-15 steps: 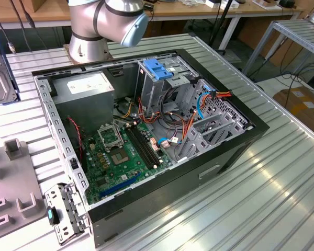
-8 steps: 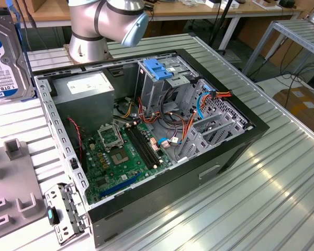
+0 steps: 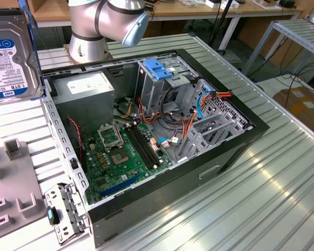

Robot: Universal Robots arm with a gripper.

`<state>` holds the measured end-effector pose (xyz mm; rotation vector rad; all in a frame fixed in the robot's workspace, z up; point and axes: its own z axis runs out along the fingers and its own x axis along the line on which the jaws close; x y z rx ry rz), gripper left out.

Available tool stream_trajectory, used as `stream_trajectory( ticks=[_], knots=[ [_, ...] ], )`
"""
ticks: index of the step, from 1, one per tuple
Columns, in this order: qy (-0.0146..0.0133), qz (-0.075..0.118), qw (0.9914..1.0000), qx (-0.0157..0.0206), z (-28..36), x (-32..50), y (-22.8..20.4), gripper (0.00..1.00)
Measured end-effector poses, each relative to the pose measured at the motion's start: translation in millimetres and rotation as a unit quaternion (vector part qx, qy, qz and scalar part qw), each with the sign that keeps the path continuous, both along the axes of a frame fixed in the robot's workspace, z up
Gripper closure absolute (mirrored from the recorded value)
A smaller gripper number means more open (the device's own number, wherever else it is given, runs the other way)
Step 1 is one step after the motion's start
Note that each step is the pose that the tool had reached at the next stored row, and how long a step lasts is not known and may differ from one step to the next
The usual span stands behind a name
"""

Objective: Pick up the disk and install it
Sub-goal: 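Pick up the disk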

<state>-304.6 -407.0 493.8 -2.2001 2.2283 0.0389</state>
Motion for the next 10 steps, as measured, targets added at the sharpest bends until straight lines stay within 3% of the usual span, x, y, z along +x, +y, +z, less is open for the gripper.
stream_trajectory(
  ticks=[10],
  knots=[
    [0.0000, 0.000, 1.00000, 0.0000, 0.0, 17.1, 0.0, 0.63]
  ],
)
